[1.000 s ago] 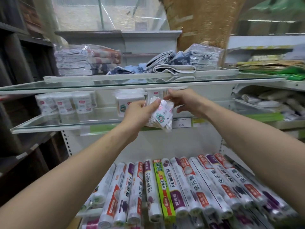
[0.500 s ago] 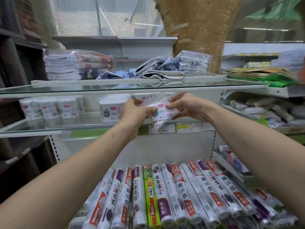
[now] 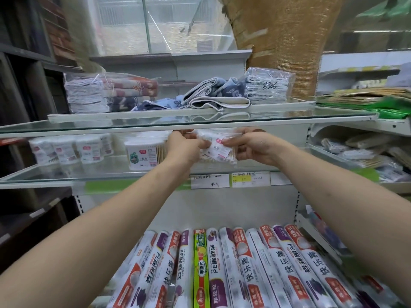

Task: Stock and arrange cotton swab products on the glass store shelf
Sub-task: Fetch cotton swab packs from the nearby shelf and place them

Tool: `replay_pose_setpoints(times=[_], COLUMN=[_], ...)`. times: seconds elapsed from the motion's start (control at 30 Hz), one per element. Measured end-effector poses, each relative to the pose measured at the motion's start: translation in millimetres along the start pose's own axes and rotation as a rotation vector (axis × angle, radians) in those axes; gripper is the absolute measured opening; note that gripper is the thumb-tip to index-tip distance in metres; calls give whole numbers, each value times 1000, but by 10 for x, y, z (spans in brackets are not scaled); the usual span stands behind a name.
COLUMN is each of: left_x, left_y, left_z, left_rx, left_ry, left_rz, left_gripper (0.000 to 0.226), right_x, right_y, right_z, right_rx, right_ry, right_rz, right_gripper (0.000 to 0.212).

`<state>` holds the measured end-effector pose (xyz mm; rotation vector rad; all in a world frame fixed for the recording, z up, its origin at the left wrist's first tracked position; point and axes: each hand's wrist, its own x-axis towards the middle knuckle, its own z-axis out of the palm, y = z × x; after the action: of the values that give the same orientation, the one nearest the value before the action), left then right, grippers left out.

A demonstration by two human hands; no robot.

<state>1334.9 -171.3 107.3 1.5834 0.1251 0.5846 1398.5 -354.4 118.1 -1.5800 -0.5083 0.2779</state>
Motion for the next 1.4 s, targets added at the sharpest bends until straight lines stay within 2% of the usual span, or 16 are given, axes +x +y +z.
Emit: replay_pose_setpoints(times=[0.2, 0.47, 0.73, 0.83, 0.97, 1.17, 1.27, 1.4], left_x=[-21, -44, -19, 10, 42, 125, 157, 168], left_y=[-77, -193, -185, -184, -216, -178, -186, -221], left_z=[-97, -167, -190, -214, -270, -281, -274, -272], left_rx=[157, 414, 505, 535, 588, 549, 566, 587], left_ry=[-31, -4, -35, -29, -64, -69, -75, -100], left_rz=[58, 195, 240, 235, 224, 171, 170, 165], left_gripper=[62, 41, 40, 41, 44, 36, 37, 37], right_x=[212, 476, 829, 915, 1002, 1138, 1177, 1171], right_y=[95, 160, 174, 200, 190, 196, 175, 178], right_z=[-29, -8, 293, 376, 441, 510, 549, 582], right_rx=[-1, -156, -225, -344, -530, -730, -861, -860], right_ry=[128, 266, 251, 223, 281, 299, 293, 295], right_rz=[3, -33, -34, -34, -37, -36, -32, -50], right_gripper=[39, 40, 23, 30, 37, 53, 53, 48])
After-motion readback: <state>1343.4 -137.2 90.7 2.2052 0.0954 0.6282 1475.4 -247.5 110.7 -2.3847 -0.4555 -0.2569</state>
